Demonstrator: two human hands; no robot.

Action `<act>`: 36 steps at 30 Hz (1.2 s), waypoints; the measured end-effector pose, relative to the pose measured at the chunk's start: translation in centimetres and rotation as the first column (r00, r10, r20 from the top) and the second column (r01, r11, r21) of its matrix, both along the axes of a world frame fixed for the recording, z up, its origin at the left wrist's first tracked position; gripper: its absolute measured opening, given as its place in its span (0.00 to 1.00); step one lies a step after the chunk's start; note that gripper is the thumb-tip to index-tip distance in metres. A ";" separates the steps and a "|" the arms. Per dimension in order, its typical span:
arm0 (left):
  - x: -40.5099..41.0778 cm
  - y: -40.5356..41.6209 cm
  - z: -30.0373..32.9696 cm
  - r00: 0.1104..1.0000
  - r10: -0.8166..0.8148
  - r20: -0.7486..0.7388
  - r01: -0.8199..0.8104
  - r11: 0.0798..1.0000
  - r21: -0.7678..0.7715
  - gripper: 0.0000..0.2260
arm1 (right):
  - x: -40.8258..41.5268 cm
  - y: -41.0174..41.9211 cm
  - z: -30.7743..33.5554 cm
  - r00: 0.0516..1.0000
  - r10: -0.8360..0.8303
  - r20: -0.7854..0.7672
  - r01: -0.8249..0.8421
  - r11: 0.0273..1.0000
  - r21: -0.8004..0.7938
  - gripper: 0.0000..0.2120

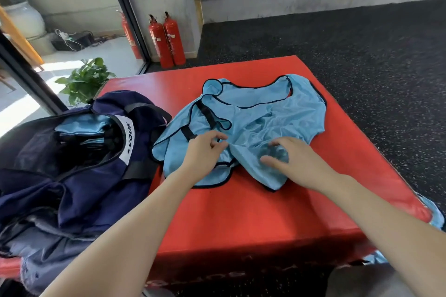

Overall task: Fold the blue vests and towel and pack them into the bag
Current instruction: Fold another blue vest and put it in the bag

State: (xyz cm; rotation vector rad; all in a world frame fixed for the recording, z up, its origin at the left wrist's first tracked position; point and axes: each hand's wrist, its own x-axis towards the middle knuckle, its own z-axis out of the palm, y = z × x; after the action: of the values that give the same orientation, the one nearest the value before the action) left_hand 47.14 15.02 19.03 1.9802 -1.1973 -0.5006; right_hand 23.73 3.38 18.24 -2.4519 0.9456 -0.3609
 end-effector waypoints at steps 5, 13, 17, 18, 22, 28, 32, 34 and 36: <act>1.5 -0.9 0.2 0.996 0.074 -0.044 -0.074 0.997 0.001 0.04 | 1.0 2.6 1.3 0.982 0.186 0.016 -0.186 0.982 0.043 0.30; 2.2 0.2 1.1 0.988 0.124 -0.095 -0.132 0.988 -0.080 0.03 | 1.0 2.7 -0.3 0.958 0.266 -0.110 -0.266 0.964 0.019 0.28; 1.2 2.0 2.6 0.995 -0.041 -0.094 0.033 0.996 -0.084 0.06 | 0.8 2.7 -0.2 0.969 0.225 -0.099 -0.220 0.974 0.055 0.31; 1.0 2.7 2.6 0.991 -0.125 -0.045 0.123 0.991 -0.049 0.07 | 0.8 2.7 -0.2 0.970 0.221 -0.101 -0.216 0.975 0.059 0.32; 0.9 4.5 1.1 0.874 -0.357 0.331 0.339 0.934 0.113 0.17 | 1.0 2.8 -0.3 0.971 0.206 -0.117 -0.200 0.978 0.062 0.32; 0.4 5.5 1.6 0.926 -0.193 0.324 0.217 0.975 -0.040 0.05 | 2.4 4.0 0.5 0.979 0.194 -0.064 -0.192 0.980 0.044 0.27; -1.0 6.1 3.0 0.977 -0.149 0.151 0.166 0.980 -0.111 0.03 | 5.0 5.7 1.3 0.966 0.163 0.199 -0.170 0.985 0.017 0.20; -1.1 6.3 3.5 0.986 -0.121 0.112 0.137 0.978 -0.157 0.03 | 6.2 6.5 2.2 0.939 0.149 0.310 -0.161 0.987 0.014 0.14; -0.6 6.5 4.0 0.992 -0.088 0.090 0.104 0.975 -0.197 0.04 | 7.1 6.9 3.0 0.912 0.129 0.389 -0.161 0.986 0.049 0.09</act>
State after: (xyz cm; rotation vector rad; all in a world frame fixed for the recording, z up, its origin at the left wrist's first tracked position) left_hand 46.49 21.56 23.02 1.7906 -1.3442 -0.3355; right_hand 30.82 10.30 21.21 -2.2440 0.5936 -0.7064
